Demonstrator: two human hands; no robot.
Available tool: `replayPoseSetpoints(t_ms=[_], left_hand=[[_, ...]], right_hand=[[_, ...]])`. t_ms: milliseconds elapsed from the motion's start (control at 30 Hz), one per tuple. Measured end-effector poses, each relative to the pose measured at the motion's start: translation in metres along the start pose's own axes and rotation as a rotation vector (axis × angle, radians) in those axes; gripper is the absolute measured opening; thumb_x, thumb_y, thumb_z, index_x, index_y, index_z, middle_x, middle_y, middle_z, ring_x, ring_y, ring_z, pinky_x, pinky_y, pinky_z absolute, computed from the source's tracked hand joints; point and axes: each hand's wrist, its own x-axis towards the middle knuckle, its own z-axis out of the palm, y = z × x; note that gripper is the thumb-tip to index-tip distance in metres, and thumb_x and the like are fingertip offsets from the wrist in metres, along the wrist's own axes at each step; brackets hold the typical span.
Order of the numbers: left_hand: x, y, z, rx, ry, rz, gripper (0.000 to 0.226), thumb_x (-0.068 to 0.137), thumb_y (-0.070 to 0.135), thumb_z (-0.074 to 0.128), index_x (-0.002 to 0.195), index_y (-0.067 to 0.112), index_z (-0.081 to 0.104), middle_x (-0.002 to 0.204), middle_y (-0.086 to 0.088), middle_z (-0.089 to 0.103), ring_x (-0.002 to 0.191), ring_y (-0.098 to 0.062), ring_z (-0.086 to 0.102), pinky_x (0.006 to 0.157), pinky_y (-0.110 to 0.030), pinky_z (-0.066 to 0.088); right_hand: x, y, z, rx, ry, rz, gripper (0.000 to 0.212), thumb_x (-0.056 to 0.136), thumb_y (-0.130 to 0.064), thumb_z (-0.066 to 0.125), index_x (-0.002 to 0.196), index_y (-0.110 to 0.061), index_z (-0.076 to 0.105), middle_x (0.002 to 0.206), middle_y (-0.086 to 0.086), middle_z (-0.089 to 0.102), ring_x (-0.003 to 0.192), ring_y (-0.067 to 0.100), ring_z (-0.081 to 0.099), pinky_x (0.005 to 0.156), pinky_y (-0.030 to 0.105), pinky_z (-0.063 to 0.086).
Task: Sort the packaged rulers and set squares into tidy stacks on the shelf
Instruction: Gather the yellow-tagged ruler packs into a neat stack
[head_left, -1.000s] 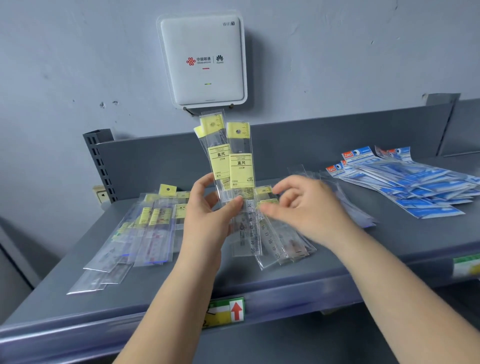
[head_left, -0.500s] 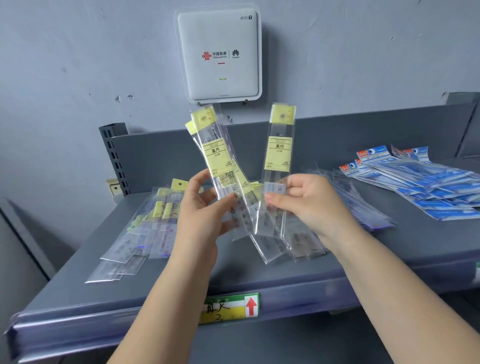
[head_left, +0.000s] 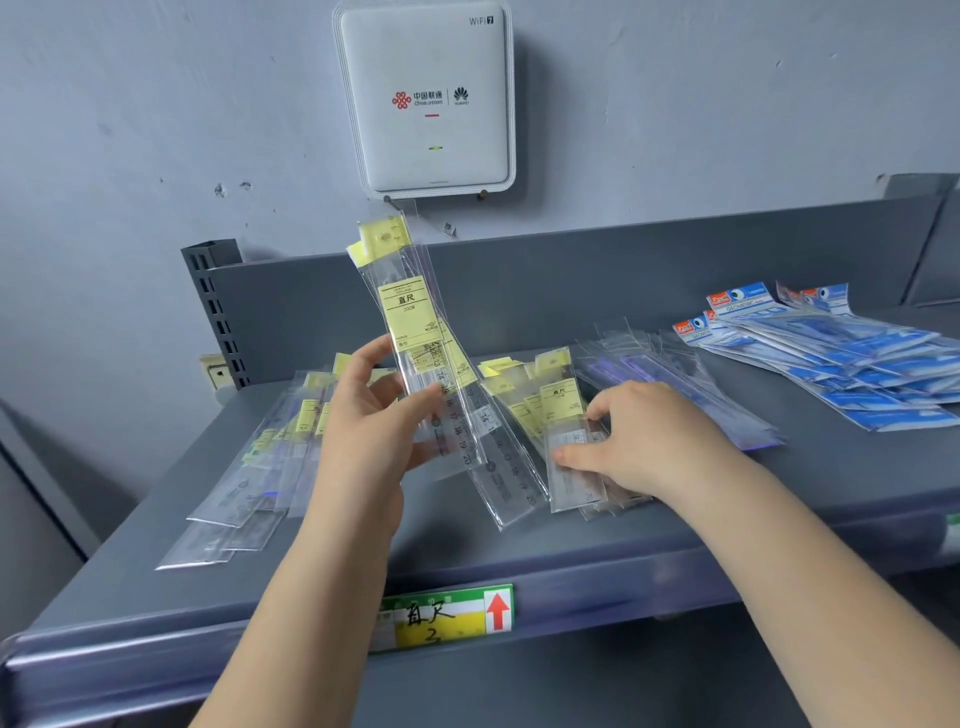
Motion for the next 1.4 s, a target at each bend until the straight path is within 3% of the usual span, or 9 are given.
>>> replayPoseSetpoints(t_ms=[167, 333, 467, 533, 733, 933, 1133, 1267, 1400], left_hand=[[-0.001, 0.000, -0.002, 0.013, -0.011, -0.004, 0.044, 0.086, -0.008, 0.056, 0.115, 0.025, 0.053, 0.087, -0.001, 0.069, 0.071, -0.016, 0.065, 0.055, -0.034, 0.058], [-0.001, 0.001, -0.011, 0.019, -0.008, -0.010, 0.041, 0.086, -0.007, 0.057, 0.105, 0.029, 0.055, 0.090, -0.003, 0.069, 0.070, -0.016, 0.066, 0.056, -0.034, 0.058], [-0.001, 0.000, -0.013, 0.022, -0.028, -0.009, 0.040, 0.086, -0.006, 0.059, 0.104, 0.029, 0.055, 0.090, -0.005, 0.070, 0.067, -0.013, 0.067, 0.052, -0.031, 0.057], [-0.001, 0.000, -0.011, 0.024, -0.034, -0.006, 0.041, 0.084, -0.005, 0.061, 0.109, 0.027, 0.054, 0.095, -0.009, 0.069, 0.066, -0.013, 0.067, 0.052, -0.030, 0.057], [-0.002, -0.003, -0.007, 0.085, -0.079, 0.017, 0.047, 0.082, 0.004, 0.068, 0.122, 0.021, 0.053, 0.097, -0.012, 0.067, 0.066, -0.012, 0.066, 0.049, -0.025, 0.052], [-0.001, -0.003, -0.009, 0.122, -0.112, -0.001, 0.047, 0.080, 0.002, 0.069, 0.119, 0.026, 0.055, 0.098, -0.007, 0.069, 0.077, -0.017, 0.067, 0.059, -0.032, 0.053], [0.000, -0.002, -0.010, 0.070, -0.066, -0.003, 0.047, 0.081, -0.005, 0.065, 0.119, 0.022, 0.055, 0.098, -0.006, 0.069, 0.067, -0.012, 0.068, 0.048, -0.022, 0.050], [0.002, -0.003, -0.011, 0.064, 0.004, 0.030, 0.044, 0.082, -0.003, 0.065, 0.113, 0.026, 0.055, 0.091, 0.000, 0.068, 0.062, -0.008, 0.067, 0.055, -0.028, 0.050], [0.004, -0.004, -0.011, 0.067, 0.033, 0.032, 0.043, 0.082, -0.002, 0.066, 0.116, 0.022, 0.055, 0.096, -0.002, 0.069, 0.064, -0.009, 0.068, 0.061, -0.032, 0.053]], right_hand=[[0.003, -0.015, 0.009, 0.083, 0.022, -0.033, 0.048, 0.073, -0.058, 0.067, 0.095, -0.016, 0.065, 0.094, 0.001, 0.060, 0.082, 0.019, 0.052, 0.054, 0.024, 0.035], [0.007, -0.029, 0.019, 0.130, 0.009, -0.085, 0.045, 0.078, -0.059, 0.060, 0.090, -0.016, 0.056, 0.102, 0.003, 0.056, 0.083, 0.019, 0.051, 0.062, 0.027, 0.036], [0.004, -0.032, 0.017, 0.177, 0.151, -0.120, 0.045, 0.090, -0.056, 0.043, 0.107, -0.018, 0.059, 0.107, 0.000, 0.052, 0.093, 0.019, 0.053, 0.070, 0.028, 0.039], [0.001, -0.036, 0.013, 0.420, 0.235, -0.180, 0.037, 0.088, -0.053, 0.047, 0.103, -0.023, 0.062, 0.092, -0.006, 0.056, 0.084, 0.013, 0.055, 0.066, 0.026, 0.039], [-0.004, -0.054, 0.016, 0.823, 0.079, -0.284, 0.018, 0.077, -0.030, 0.074, 0.081, -0.025, 0.058, 0.061, -0.009, 0.057, 0.056, 0.005, 0.052, 0.061, 0.022, 0.044], [-0.001, -0.050, 0.016, 0.934, 0.052, -0.252, 0.015, 0.087, -0.018, 0.064, 0.080, -0.028, 0.055, 0.068, -0.009, 0.067, 0.039, -0.004, 0.048, 0.052, 0.015, 0.045], [0.005, -0.040, 0.016, 1.041, 0.044, -0.166, 0.010, 0.088, -0.015, 0.061, 0.092, -0.022, 0.057, 0.078, -0.002, 0.074, 0.079, 0.031, 0.069, 0.071, 0.042, 0.053], [0.009, -0.021, 0.009, 0.937, 0.110, -0.124, 0.008, 0.085, -0.016, 0.065, 0.090, -0.014, 0.059, 0.074, 0.006, 0.071, 0.062, 0.026, 0.064, 0.056, 0.031, 0.045], [0.006, -0.009, 0.014, 0.395, 0.132, -0.082, 0.017, 0.080, -0.029, 0.070, 0.082, -0.014, 0.062, 0.069, 0.000, 0.064, 0.073, 0.019, 0.059, 0.061, 0.026, 0.041]])
